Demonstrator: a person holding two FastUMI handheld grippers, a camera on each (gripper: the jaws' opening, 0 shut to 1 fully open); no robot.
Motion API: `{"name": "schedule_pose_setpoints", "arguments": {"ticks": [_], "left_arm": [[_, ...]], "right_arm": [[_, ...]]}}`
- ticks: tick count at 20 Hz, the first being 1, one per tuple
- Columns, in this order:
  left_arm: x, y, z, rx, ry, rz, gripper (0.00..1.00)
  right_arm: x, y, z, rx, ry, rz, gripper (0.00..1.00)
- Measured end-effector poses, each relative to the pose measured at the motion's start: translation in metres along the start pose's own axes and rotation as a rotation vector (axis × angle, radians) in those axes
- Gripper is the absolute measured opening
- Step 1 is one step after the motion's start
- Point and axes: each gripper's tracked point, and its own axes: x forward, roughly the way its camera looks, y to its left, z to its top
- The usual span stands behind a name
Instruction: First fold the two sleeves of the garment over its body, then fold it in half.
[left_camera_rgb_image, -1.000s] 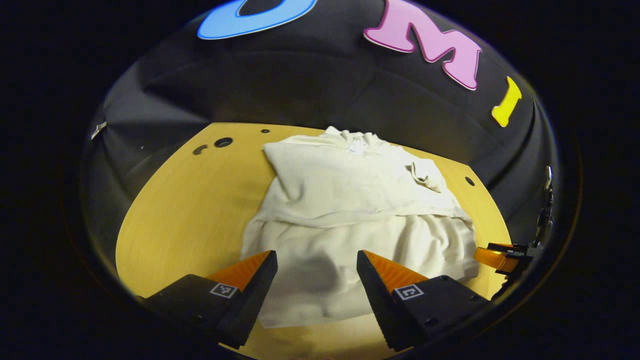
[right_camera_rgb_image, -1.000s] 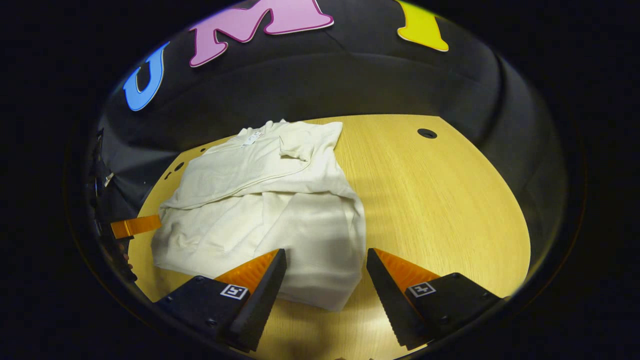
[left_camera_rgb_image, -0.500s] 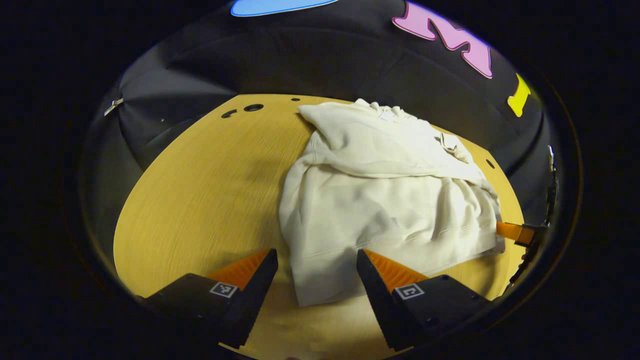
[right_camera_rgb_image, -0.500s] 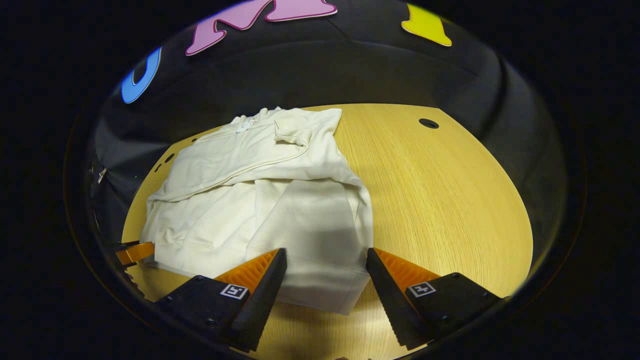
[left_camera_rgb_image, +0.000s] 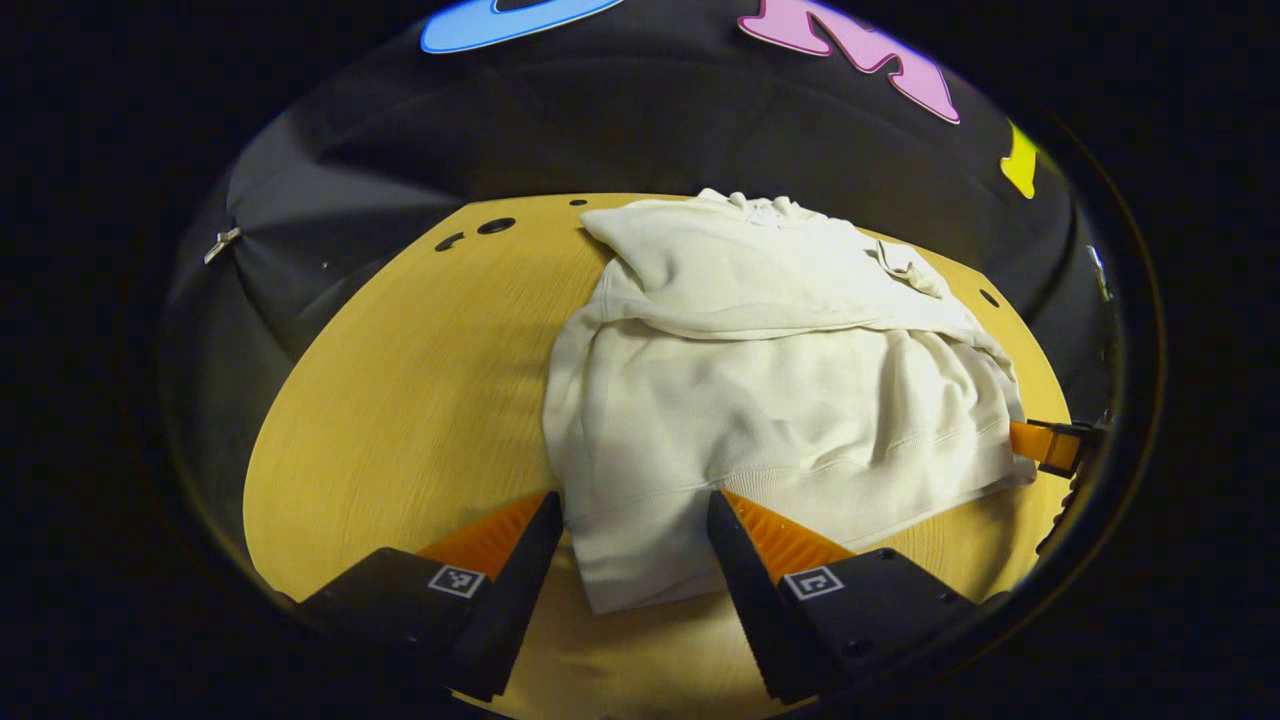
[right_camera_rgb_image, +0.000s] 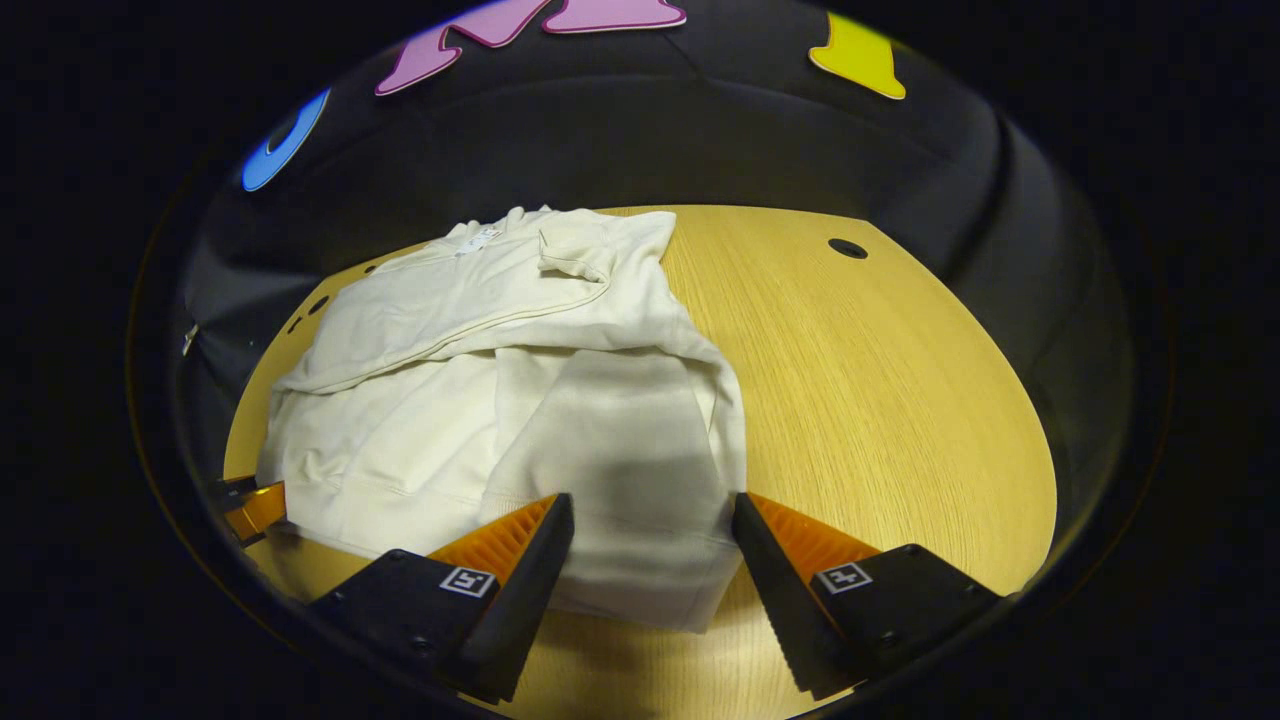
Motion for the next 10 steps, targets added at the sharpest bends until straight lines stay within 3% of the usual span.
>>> {"name": "schedule_pose_setpoints", "arguments": {"ticks": [3,4,5,6,7,10], "left_arm": [[0.001,-0.009,-0.001,0.016,-0.011,-0.014,0.76],[0.002,-0.016,-0.001,0.024,-0.021,-0.024,0.64],[0.002,-0.021,-0.001,0.031,-0.032,-0.030,0.51],[0.002,-0.023,0.000,0.043,-0.044,-0.018,0.37],[0.002,-0.023,-0.001,0.061,-0.050,-0.005,0.27],[0.003,-0.025,0.001,0.060,-0.057,0.001,0.22]], "right_arm": [[0.000,0.010,0.000,-0.013,-0.002,0.040,0.92],[0.000,0.014,-0.001,-0.024,-0.007,0.061,0.63],[-0.001,0.016,0.000,-0.040,-0.017,0.072,0.53],[0.001,0.016,0.001,-0.055,-0.028,0.071,0.31],[0.002,0.013,0.003,-0.080,-0.041,0.066,0.34],[0.000,0.016,0.002,-0.078,-0.037,0.076,0.13]]}}
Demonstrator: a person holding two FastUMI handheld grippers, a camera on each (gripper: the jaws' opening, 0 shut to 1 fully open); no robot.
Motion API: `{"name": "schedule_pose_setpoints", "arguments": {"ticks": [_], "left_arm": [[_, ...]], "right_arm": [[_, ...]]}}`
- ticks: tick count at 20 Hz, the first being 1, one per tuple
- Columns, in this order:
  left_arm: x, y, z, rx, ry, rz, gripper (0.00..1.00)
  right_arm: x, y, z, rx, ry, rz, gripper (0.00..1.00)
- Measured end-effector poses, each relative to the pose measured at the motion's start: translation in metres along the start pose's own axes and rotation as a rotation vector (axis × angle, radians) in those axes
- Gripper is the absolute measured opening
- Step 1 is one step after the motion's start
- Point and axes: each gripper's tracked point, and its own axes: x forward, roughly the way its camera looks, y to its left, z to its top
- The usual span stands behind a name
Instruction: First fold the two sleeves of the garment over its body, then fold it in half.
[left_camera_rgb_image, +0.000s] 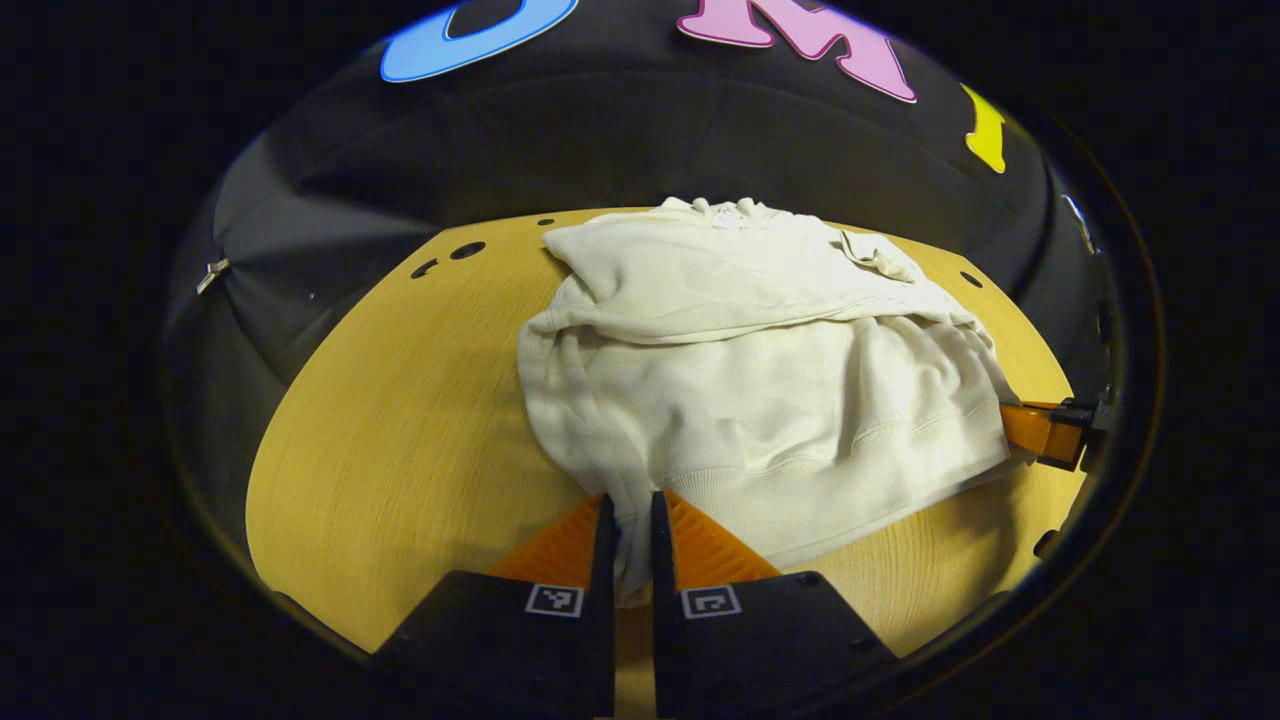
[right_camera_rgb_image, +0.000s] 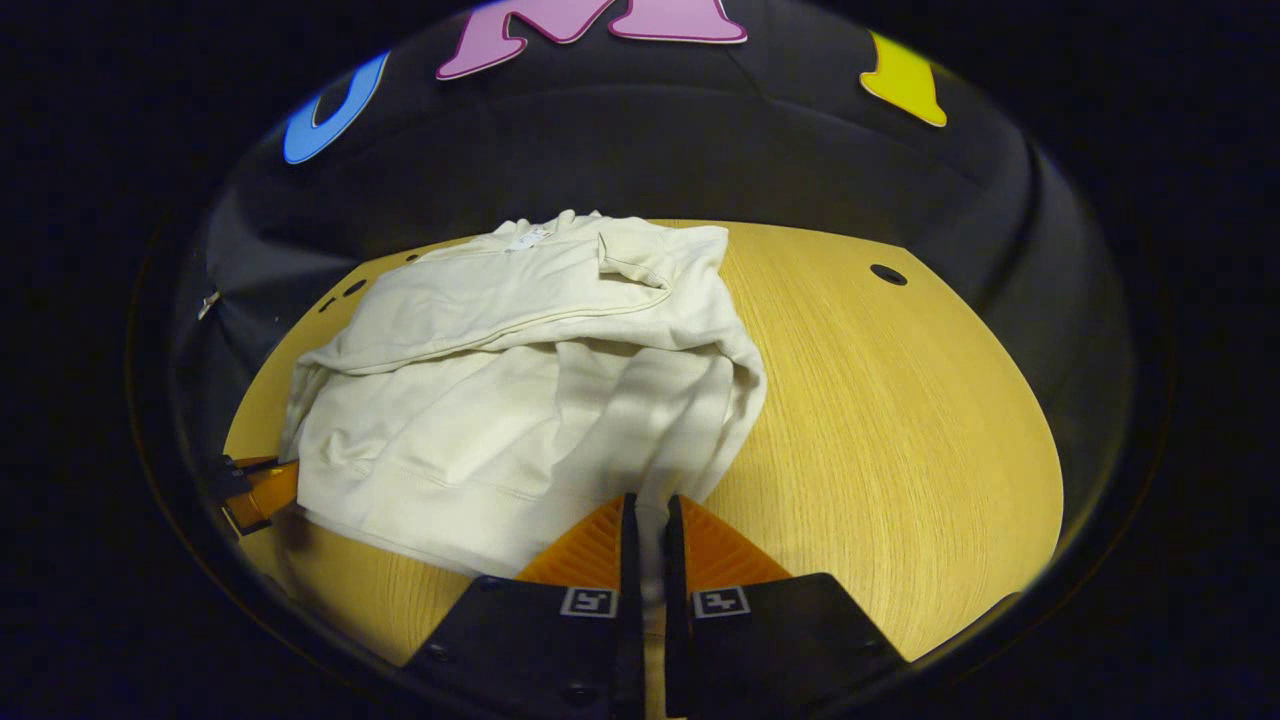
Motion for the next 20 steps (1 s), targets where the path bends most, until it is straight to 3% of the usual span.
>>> {"name": "schedule_pose_setpoints", "arguments": {"ticks": [5,14,20], "left_arm": [[0.001,-0.002,0.005,0.002,-0.036,-0.005,0.07],[-0.010,-0.002,0.046,-0.159,-0.167,-0.076,0.06],[-0.020,0.009,0.110,-0.215,-0.313,-0.055,0.06]], "right_arm": [[-0.001,0.004,0.003,0.025,-0.001,0.048,0.06],[-0.002,0.017,0.031,0.121,-0.065,0.114,0.05],[-0.003,0.024,0.088,0.140,-0.164,0.147,0.05]]}}
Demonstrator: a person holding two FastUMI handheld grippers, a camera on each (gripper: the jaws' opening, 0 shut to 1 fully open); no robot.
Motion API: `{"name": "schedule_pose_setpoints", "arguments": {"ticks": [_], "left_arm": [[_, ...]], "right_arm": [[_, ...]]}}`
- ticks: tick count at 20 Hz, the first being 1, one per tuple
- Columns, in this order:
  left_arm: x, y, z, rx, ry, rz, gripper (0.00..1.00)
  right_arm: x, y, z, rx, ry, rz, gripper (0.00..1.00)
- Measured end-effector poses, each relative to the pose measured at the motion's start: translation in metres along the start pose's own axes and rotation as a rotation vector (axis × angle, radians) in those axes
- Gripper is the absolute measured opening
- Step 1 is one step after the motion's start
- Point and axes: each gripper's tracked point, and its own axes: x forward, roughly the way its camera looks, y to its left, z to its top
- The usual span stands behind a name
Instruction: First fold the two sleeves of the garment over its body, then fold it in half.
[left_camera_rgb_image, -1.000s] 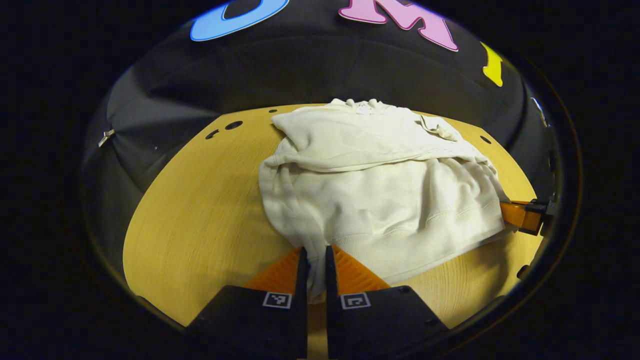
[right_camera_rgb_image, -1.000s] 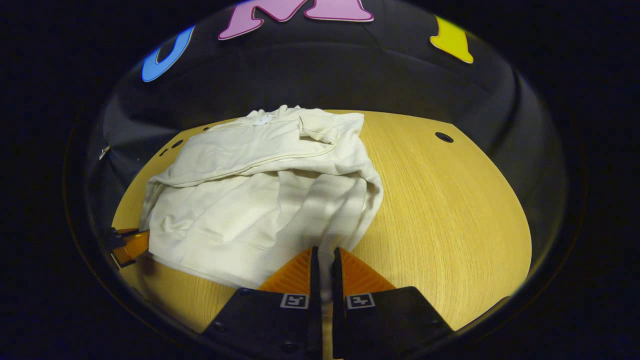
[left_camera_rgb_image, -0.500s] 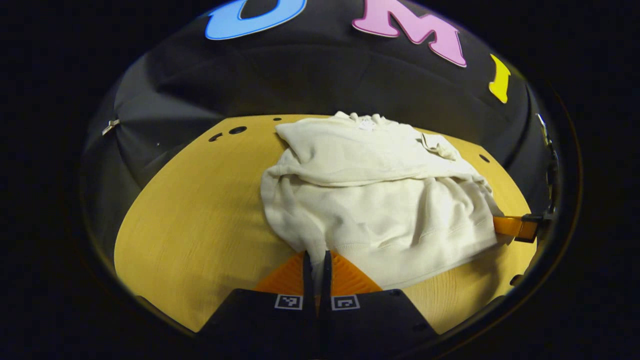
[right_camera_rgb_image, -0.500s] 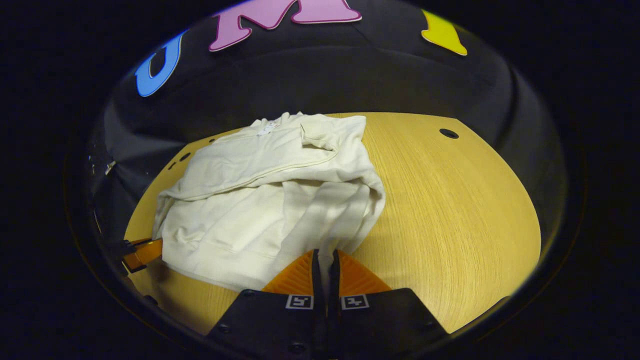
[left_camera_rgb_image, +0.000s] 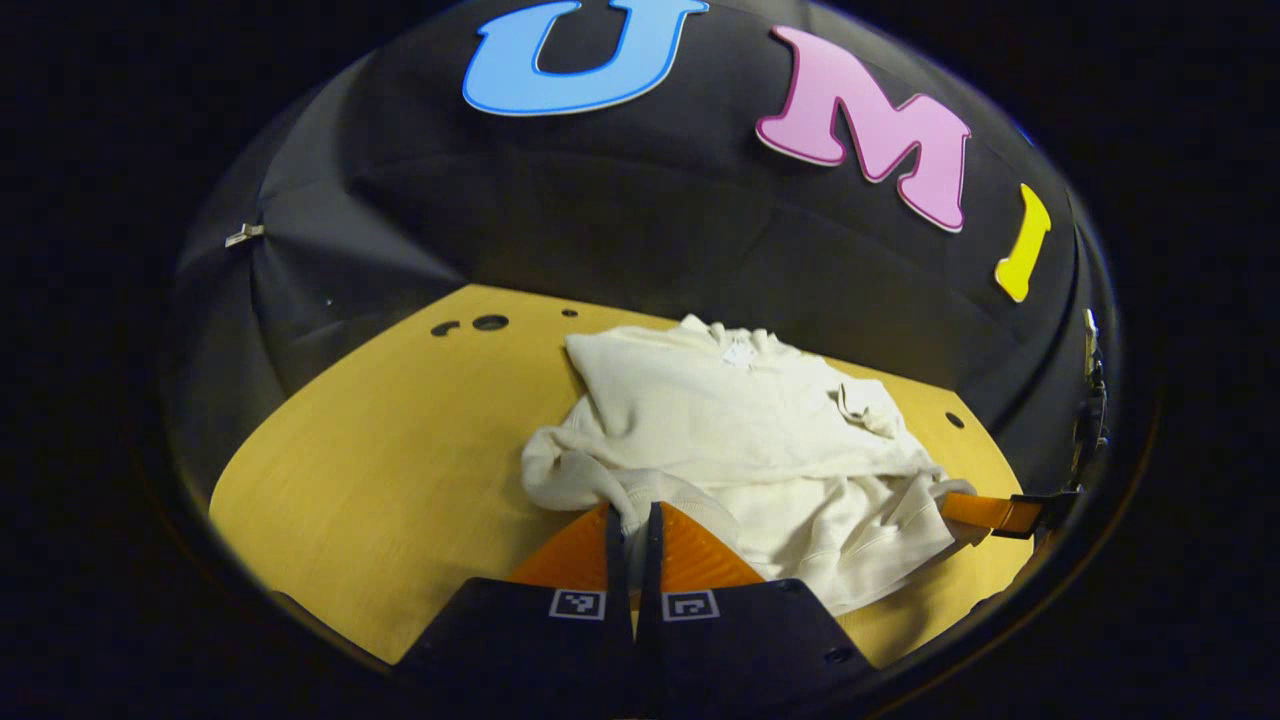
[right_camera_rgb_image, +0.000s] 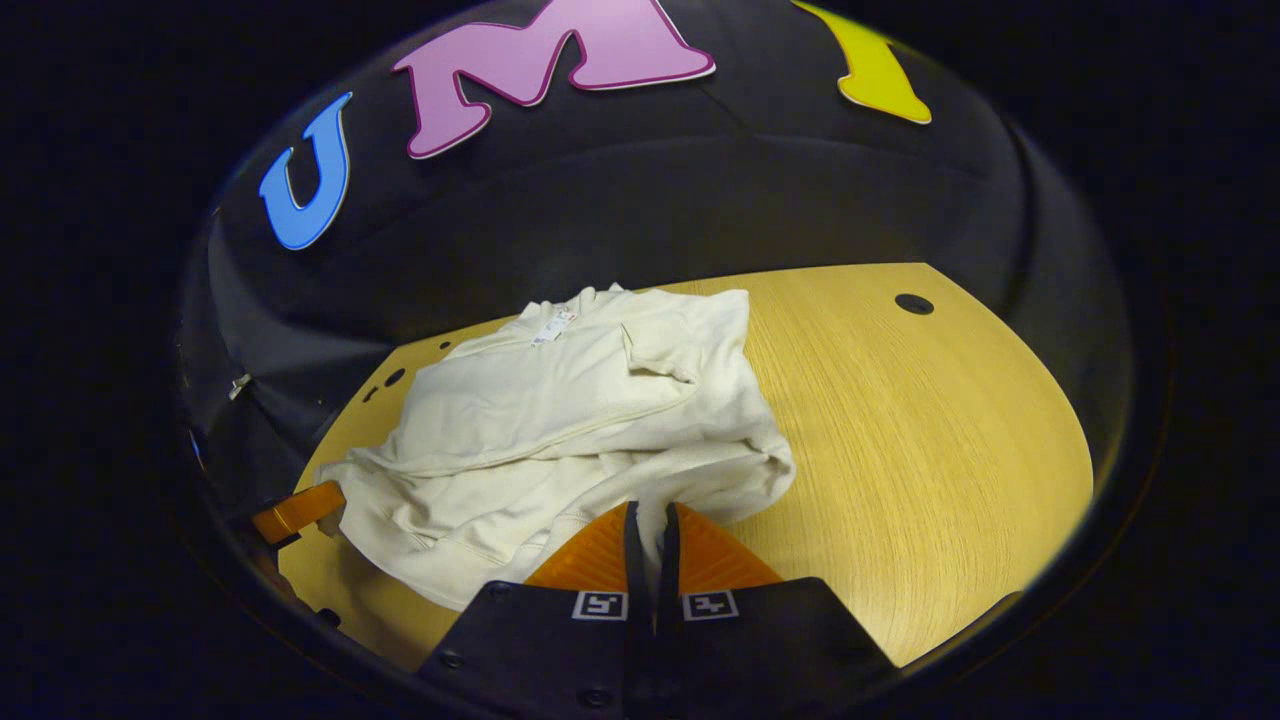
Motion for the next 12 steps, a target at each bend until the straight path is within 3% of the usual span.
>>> {"name": "schedule_pose_setpoints", "arguments": {"ticks": [12], "left_arm": [[0.065,-0.010,0.114,-0.007,-0.172,-0.037,0.06]], "right_arm": [[0.066,0.019,0.131,0.003,-0.227,0.022,0.05]]}}
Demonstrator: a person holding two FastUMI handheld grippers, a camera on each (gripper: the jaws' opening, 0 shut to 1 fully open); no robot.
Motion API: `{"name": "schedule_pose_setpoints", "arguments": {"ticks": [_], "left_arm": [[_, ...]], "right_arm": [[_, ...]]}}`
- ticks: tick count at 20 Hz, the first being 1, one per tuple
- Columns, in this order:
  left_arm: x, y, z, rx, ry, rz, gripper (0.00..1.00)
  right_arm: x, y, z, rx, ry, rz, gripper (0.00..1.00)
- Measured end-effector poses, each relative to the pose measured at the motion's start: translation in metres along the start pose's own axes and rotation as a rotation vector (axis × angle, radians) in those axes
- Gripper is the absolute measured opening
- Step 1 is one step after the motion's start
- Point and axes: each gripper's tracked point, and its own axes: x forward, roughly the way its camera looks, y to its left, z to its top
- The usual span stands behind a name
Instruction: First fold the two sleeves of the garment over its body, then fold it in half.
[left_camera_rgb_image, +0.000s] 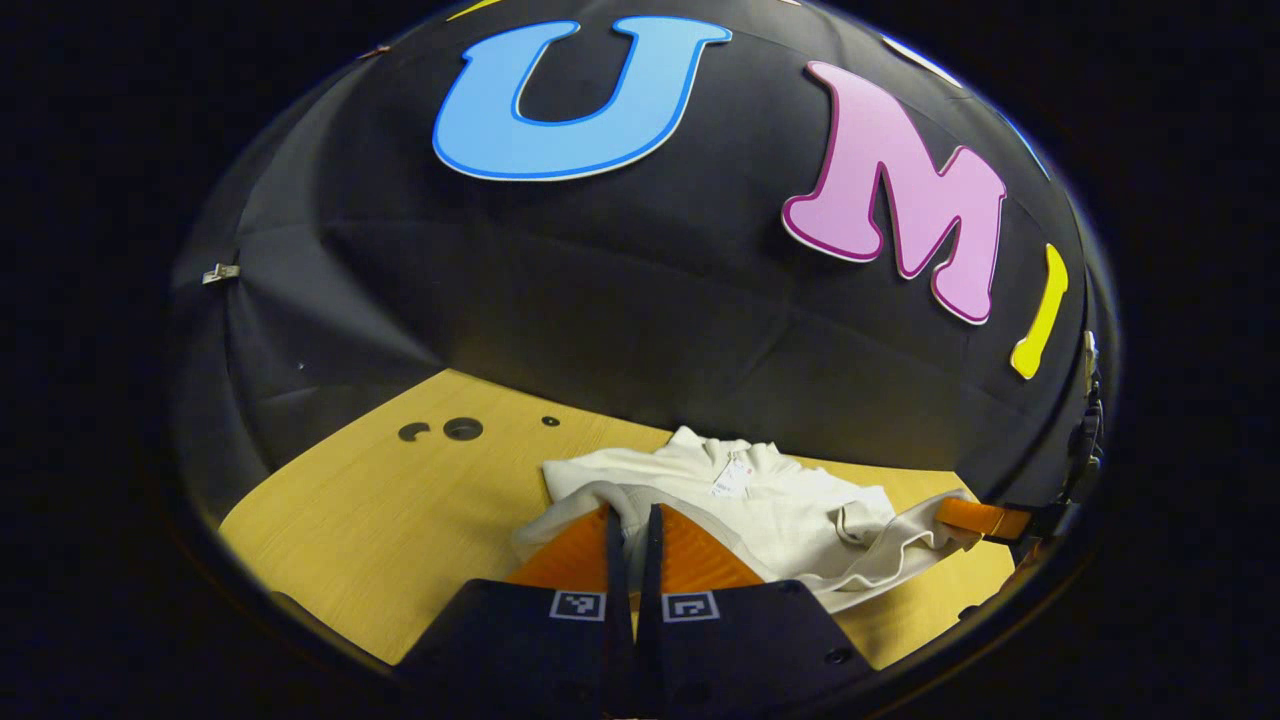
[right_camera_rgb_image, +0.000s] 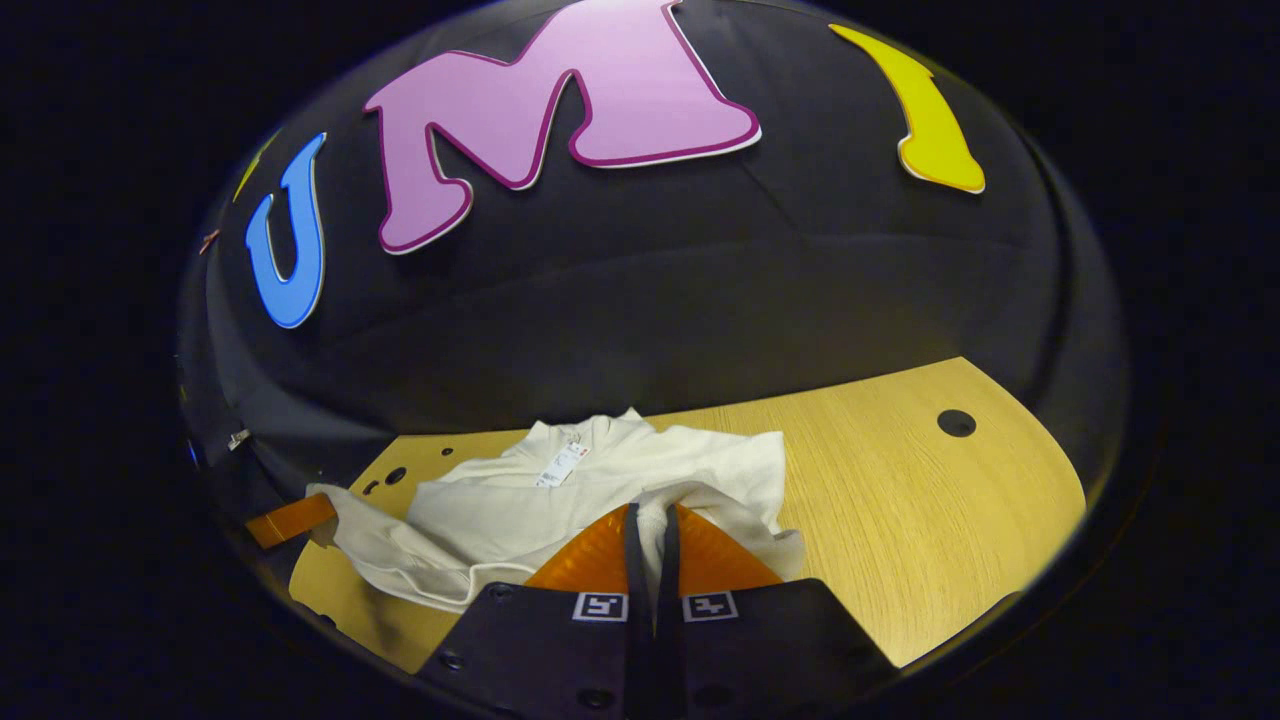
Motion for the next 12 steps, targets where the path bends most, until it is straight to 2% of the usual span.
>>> {"name": "schedule_pose_setpoints", "arguments": {"ticks": [2,3,4,7,12], "left_arm": [[0.017,-0.001,0.014,0.017,-0.020,-0.008,0.06],[0.027,-0.002,0.019,0.012,-0.027,-0.012,0.11],[0.036,0.000,0.024,0.004,-0.030,-0.012,0.06],[0.067,0.009,0.029,-0.004,-0.020,0.003,0.06],[0.116,0.018,0.017,0.050,0.036,-0.030,0.06]], "right_arm": [[0.016,0.000,0.014,-0.007,-0.029,-0.006,0.05],[0.023,-0.001,0.021,-0.012,-0.045,-0.010,0.05],[0.032,-0.001,0.028,-0.016,-0.061,-0.013,0.05],[0.060,-0.004,0.040,-0.031,-0.096,-0.034,0.05],[0.102,-0.015,0.032,-0.042,-0.102,-0.048,0.05]]}}
